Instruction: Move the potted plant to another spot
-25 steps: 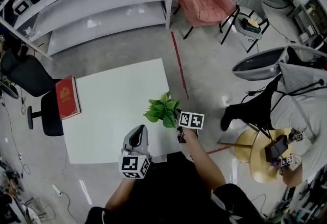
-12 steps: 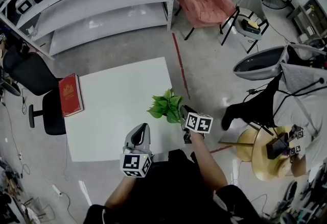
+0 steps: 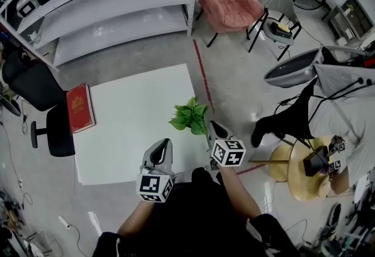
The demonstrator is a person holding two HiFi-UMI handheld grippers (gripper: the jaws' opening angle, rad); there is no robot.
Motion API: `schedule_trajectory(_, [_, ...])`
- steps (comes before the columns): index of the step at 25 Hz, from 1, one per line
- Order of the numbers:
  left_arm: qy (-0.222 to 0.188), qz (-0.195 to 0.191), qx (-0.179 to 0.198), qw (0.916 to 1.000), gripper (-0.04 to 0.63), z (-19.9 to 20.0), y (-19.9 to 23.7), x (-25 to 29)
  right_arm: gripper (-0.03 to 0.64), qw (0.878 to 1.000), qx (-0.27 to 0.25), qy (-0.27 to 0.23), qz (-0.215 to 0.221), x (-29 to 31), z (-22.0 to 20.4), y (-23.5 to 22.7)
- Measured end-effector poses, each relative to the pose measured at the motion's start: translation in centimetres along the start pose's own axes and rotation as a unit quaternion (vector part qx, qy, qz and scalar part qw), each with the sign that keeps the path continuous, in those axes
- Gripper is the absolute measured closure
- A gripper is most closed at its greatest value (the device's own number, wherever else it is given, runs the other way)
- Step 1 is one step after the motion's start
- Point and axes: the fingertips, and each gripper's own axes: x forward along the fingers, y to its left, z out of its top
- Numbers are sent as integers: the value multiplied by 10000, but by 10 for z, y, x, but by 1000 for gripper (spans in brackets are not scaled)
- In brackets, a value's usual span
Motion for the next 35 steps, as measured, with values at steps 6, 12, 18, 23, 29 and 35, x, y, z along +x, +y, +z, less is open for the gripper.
schedule_trajectory(6, [-111,-100,56,9999,577,8,-2,-9,604,9986,-142,-481,174,-34,19,34])
schedule_trajectory(12, [-122,-154,103,9998,577,9,-2,-16,604,9951,-473,-814,302,-65,22,70])
schedule_trajectory(18, [-114,-234,140,9996,577,7,-4,-14,604,9921,-797,-906,337,-87,14,94])
schedule_trajectory(23, [-101,-266,175,9994,577,4,-7,-16,604,9915,-871,-889,387,-92,3,102])
schedule_trajectory(29, [-44,-300,162,9994,577,-1,-9,-15,604,9903,-995,-869,435,-93,0,105])
schedule_trajectory(35, [-56,-321,160,9993,577,-1,-12,-16,604,9907,-940,-891,417,-95,-1,102])
